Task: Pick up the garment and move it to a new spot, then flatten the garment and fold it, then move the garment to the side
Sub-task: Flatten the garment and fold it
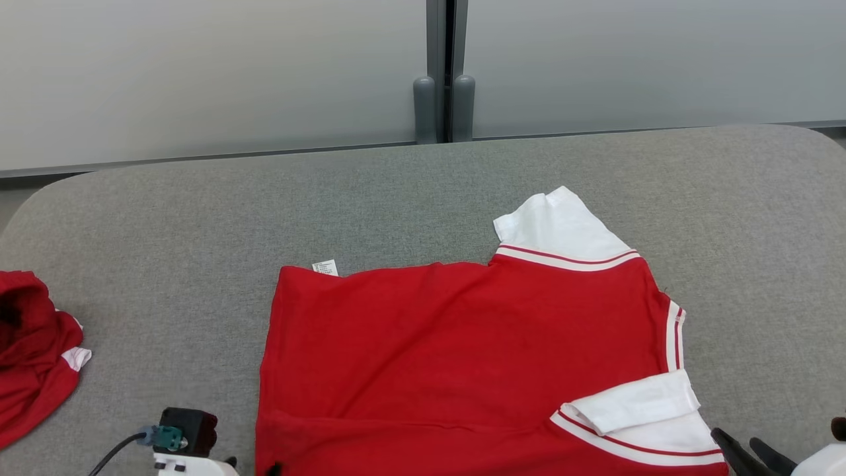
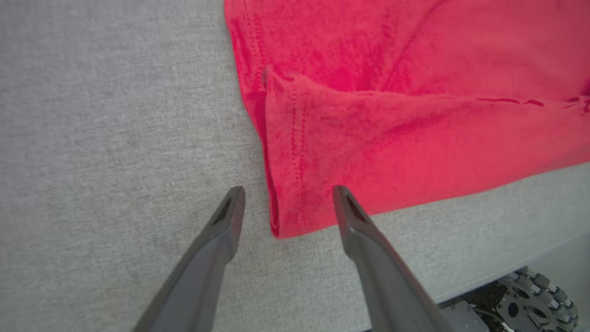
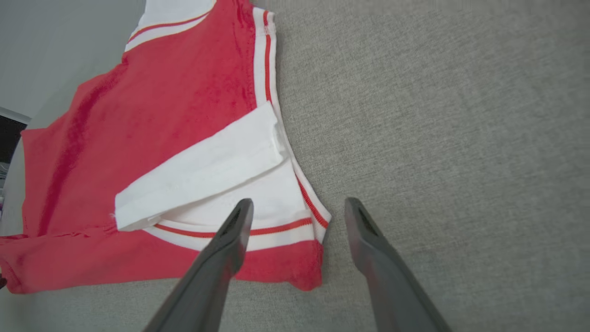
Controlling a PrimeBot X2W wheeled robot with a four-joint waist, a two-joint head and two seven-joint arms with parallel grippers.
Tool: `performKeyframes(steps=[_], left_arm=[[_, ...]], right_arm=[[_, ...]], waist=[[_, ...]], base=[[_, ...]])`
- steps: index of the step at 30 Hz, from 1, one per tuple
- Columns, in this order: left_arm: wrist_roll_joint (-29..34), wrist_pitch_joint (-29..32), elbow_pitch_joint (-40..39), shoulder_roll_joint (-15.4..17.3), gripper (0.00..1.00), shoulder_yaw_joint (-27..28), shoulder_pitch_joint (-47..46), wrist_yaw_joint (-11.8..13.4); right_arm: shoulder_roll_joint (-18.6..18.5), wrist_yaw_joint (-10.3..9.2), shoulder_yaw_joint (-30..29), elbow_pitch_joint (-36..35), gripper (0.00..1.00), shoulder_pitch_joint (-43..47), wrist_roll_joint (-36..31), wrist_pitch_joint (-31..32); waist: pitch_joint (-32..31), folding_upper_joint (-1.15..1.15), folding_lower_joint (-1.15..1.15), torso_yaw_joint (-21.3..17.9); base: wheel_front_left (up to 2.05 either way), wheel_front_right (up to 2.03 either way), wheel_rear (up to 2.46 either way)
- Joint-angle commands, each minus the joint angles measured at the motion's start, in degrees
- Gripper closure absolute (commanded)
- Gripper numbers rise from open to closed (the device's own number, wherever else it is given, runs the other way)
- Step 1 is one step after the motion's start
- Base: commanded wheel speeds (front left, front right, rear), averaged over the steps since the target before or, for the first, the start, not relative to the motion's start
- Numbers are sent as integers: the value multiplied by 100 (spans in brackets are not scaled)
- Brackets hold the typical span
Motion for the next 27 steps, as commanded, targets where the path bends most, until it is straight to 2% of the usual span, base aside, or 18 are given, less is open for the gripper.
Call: performKeyframes(steps=[1, 6, 11, 16, 21, 27], left_arm=[[70, -56, -36, 75, 0, 74, -25, 65], [423, -438, -267, 127, 0, 230, -284, 230], [958, -1102, -134, 9, 0, 452, -753, 322], [1131, -1063, 293, -210, 0, 384, -1392, -30], [1275, -820, 742, -403, 0, 262, -2105, -377], [1445, -611, 1046, -670, 0, 133, -2810, -648]], right_arm=[[30, 5, -83, -81, 0, 56, -65, 54], [202, 5, -368, -615, 0, -43, -345, 72], [158, 4, -443, -949, 0, -780, -704, -310], [70, 4, -213, -612, 0, -1854, -942, -580], [-112, 4, 112, 78, 0, -3048, -902, -778], [-356, 4, 686, 1004, 0, -4309, -839, -892]], waist=[[0, 0, 0, 4], [39, 0, 0, 17], [259, 0, 0, -29], [607, 0, 0, -15], [1065, 0, 0, 75], [1631, 0, 0, 297]], base=[[0, 0, 0], [0, 0, 0], [0, 0, 0], [0, 0, 0], [0, 0, 0], [0, 0, 0]])
